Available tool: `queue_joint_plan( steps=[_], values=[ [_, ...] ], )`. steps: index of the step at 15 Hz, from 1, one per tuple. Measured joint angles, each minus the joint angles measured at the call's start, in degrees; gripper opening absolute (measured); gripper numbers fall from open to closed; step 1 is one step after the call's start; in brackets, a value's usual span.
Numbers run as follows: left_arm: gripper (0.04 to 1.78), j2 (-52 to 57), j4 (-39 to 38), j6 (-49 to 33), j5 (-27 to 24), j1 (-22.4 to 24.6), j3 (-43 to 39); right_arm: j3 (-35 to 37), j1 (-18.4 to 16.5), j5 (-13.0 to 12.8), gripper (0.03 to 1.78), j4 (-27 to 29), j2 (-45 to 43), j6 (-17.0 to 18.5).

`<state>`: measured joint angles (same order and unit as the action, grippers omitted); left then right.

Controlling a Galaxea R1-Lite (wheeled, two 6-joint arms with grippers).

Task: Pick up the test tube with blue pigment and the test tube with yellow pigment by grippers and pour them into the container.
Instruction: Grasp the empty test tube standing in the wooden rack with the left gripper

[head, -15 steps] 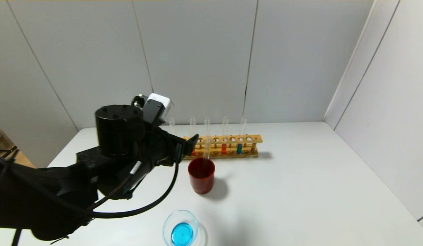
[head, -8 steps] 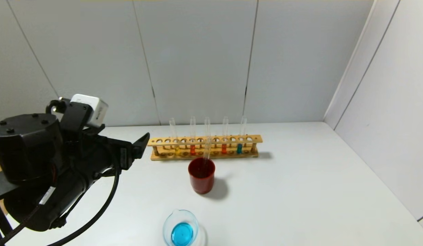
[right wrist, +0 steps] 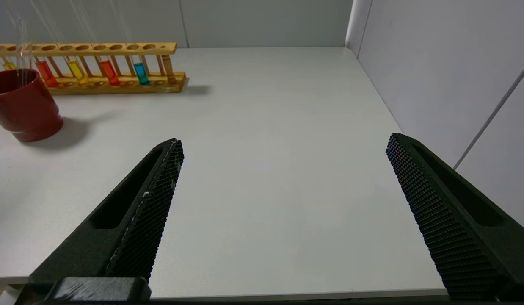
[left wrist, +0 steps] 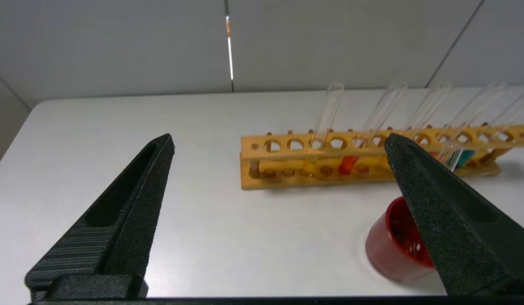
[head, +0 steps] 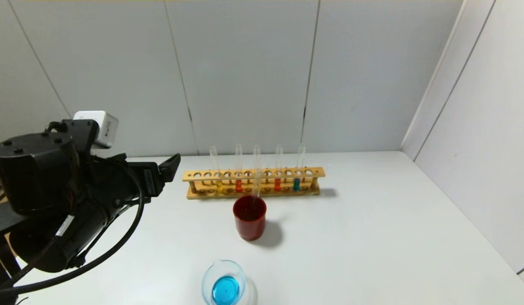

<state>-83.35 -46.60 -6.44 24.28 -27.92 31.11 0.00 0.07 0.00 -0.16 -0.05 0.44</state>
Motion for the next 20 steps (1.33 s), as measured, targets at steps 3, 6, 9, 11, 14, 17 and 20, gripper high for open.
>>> queue_joint_plan(
  steps=[3, 6, 9, 11, 14, 17, 20],
  values=[
    [1.75, -4.9, -0.4, 0.1, -0.4, 0.3, 3.8, 0.0, 0.0, 0.0, 1.75, 0.0, 0.0, 0.0],
    [1.75, -11.7, -6.9, 0.7, -3.6, 0.6, 5.1, 0.0, 0.0, 0.0, 1.75, 0.0, 0.0, 0.0],
    [1.75, -17.4, -15.8, 2.5, -9.1, 2.3, 4.4, 0.0, 0.0, 0.0, 1.75, 0.0, 0.0, 0.0],
    [1.75, -20.7, -18.6, 2.7, -9.5, 2.8, 4.1, 0.0, 0.0, 0.0, 1.75, 0.0, 0.0, 0.0],
    [1.75, -25.6, -22.9, 3.1, -9.5, 3.1, 4.0, 0.0, 0.0, 0.0, 1.75, 0.0, 0.0, 0.0],
    [1.75, -30.0, -27.8, 3.5, -9.6, 3.1, 4.8, 0.0, 0.0, 0.0, 1.75, 0.0, 0.0, 0.0],
    [1.75, -32.9, -28.7, 3.4, -9.7, 3.5, 6.3, 0.0, 0.0, 0.0, 1.75, 0.0, 0.0, 0.0]
  ],
)
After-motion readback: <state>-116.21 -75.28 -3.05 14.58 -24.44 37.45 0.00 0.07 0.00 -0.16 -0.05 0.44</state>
